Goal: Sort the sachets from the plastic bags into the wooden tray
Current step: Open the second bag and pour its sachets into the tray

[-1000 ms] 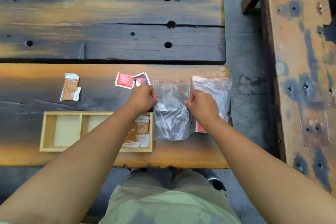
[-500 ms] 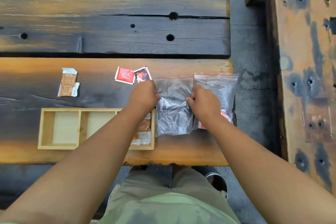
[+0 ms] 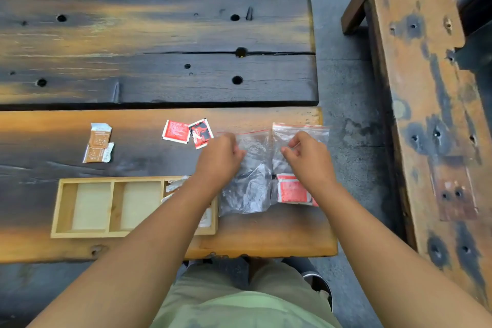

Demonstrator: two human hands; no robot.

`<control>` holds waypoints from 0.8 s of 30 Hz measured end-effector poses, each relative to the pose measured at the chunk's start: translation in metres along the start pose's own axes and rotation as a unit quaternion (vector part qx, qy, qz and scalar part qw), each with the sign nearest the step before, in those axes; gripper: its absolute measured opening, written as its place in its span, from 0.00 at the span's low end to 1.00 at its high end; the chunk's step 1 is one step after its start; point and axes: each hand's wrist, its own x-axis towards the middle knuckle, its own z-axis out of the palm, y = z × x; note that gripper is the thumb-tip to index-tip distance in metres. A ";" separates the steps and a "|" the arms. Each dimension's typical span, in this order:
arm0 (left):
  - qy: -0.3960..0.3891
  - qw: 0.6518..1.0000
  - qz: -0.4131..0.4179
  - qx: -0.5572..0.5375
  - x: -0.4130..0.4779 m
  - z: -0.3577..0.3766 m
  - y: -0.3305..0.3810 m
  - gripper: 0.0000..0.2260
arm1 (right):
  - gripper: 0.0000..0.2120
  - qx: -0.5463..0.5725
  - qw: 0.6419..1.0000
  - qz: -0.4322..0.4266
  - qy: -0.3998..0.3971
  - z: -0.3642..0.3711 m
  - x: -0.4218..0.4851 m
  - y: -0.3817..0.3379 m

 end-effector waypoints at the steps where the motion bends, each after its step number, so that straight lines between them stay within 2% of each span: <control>1: -0.021 0.998 -0.002 -0.067 -0.005 0.006 0.010 0.09 | 0.07 0.012 1.000 0.013 0.016 -0.007 -0.002 0.008; 3: -0.082 0.972 -0.036 -0.218 -0.015 0.021 0.027 0.08 | 0.07 0.024 0.998 0.042 0.051 -0.017 -0.005 0.026; 5: -0.115 0.953 -0.063 -0.273 -0.019 0.040 0.037 0.06 | 0.11 0.023 0.995 0.061 0.072 -0.023 -0.007 0.043; 8: -0.116 0.958 -0.069 -0.252 -0.018 0.066 0.042 0.03 | 0.15 0.035 0.993 0.101 0.046 -0.020 -0.009 0.063; 11: -0.105 0.966 -0.078 -0.225 -0.016 0.075 0.048 0.08 | 0.19 0.095 0.984 0.144 0.034 -0.015 -0.010 0.073; 15: -0.078 0.980 -0.066 -0.171 -0.012 0.075 0.054 0.10 | 0.11 0.146 0.972 0.187 -0.003 -0.013 -0.007 0.075; 20: -0.089 0.981 -0.054 -0.163 -0.010 0.080 0.059 0.06 | 0.09 0.190 0.971 0.144 0.003 -0.013 -0.007 0.076; 24: -0.105 0.972 -0.065 -0.198 -0.011 0.080 0.061 0.04 | 0.10 0.312 0.941 0.128 0.002 -0.019 -0.014 0.068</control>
